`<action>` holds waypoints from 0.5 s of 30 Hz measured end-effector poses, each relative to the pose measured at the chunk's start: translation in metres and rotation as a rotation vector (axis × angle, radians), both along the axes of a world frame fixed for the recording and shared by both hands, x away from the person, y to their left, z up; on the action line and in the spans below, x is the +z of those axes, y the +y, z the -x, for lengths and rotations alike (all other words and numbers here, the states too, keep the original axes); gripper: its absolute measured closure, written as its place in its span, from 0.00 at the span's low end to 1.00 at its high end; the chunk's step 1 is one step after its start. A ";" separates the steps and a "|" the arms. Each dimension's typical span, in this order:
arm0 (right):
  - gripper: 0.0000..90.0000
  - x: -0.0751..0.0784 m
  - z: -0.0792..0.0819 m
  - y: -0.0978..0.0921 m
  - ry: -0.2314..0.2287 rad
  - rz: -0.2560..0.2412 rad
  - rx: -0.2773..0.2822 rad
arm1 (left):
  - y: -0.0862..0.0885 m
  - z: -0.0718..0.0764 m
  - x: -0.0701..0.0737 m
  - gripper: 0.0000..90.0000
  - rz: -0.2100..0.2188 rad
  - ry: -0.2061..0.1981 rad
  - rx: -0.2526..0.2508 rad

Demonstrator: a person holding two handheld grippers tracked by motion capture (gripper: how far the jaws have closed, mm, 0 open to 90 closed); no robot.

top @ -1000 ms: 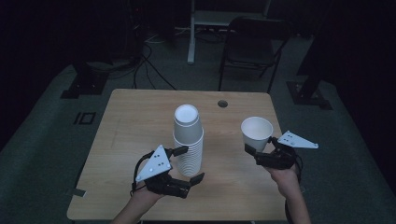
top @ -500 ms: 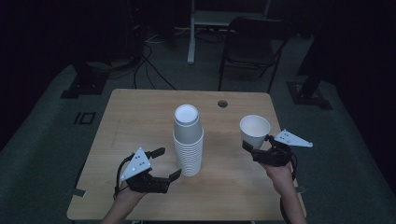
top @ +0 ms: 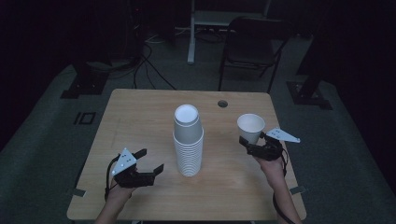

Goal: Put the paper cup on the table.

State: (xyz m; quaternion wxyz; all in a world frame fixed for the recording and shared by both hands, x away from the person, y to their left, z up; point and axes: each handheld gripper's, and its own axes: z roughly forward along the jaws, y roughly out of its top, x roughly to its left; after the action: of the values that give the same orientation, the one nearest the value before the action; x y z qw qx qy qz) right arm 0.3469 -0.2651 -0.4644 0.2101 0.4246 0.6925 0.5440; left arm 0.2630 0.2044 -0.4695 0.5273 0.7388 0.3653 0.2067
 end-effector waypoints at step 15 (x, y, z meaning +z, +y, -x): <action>0.21 -0.048 -0.037 0.004 0.120 0.031 -0.082 | 0.033 -0.016 -0.045 0.11 -0.064 0.110 0.149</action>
State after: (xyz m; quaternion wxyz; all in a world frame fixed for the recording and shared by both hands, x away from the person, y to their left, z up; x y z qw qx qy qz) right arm 0.3840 -0.2610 -0.5125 0.1967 0.4810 0.6945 0.4976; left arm 0.2794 0.2372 -0.5145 0.4658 0.7360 0.4411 0.2161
